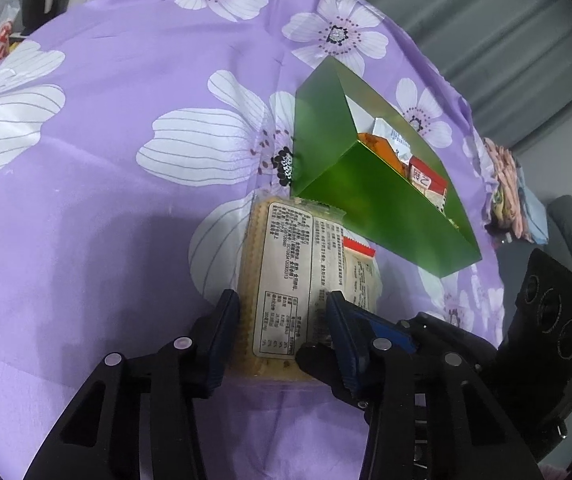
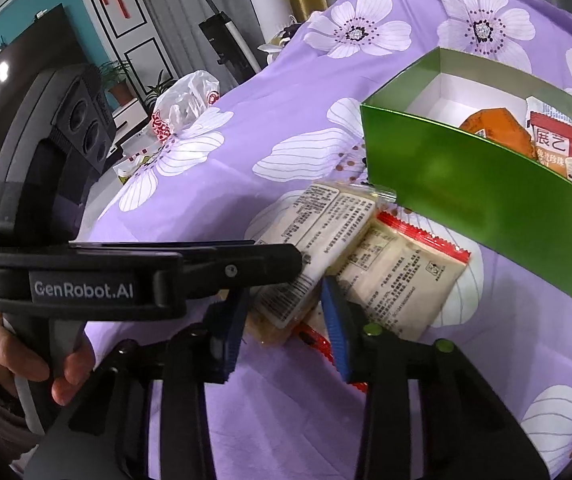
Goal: Organize snacks
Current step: 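Grasp a cream biscuit pack with the right tool and lift it, then carry the biscuit pack over the green box with the right tool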
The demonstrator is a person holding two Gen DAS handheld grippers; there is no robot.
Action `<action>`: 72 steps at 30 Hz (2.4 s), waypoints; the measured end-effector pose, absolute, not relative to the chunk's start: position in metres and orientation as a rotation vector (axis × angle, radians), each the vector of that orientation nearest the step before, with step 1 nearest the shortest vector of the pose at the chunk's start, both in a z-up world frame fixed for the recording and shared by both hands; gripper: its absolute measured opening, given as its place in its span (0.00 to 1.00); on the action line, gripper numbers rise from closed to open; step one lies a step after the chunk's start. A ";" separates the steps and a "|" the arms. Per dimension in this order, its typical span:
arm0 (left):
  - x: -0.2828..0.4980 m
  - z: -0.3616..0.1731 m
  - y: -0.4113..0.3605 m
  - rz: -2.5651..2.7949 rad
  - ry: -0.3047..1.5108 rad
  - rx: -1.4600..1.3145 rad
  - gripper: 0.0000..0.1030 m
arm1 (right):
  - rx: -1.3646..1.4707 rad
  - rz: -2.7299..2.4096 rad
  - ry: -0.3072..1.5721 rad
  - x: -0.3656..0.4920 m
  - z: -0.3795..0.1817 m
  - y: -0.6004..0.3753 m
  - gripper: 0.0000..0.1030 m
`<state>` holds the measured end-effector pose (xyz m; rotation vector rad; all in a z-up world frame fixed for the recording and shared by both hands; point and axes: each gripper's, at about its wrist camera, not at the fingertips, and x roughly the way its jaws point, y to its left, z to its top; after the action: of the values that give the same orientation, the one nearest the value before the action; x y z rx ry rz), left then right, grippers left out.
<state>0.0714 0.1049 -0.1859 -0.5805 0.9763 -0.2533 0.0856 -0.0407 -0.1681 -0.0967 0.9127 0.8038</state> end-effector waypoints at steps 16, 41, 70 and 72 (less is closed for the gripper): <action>0.047 -0.150 0.056 -0.308 0.938 -0.480 0.44 | -0.032 0.742 0.829 0.046 -0.140 -0.091 0.28; 0.067 -0.092 -0.033 -0.424 0.871 -0.310 0.44 | 0.066 0.631 0.679 0.034 -0.095 -0.172 0.28; 0.153 -0.072 -0.045 -0.468 0.836 -0.298 0.44 | 0.056 0.583 0.603 0.109 -0.081 -0.186 0.28; 0.162 -0.070 -0.044 -0.465 0.833 -0.296 0.44 | 0.050 0.583 0.599 0.118 -0.080 -0.185 0.28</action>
<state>0.1623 -0.0438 -0.0704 -0.2958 0.8330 -0.4651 0.1180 -0.1852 -0.0797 0.0496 0.5993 0.5834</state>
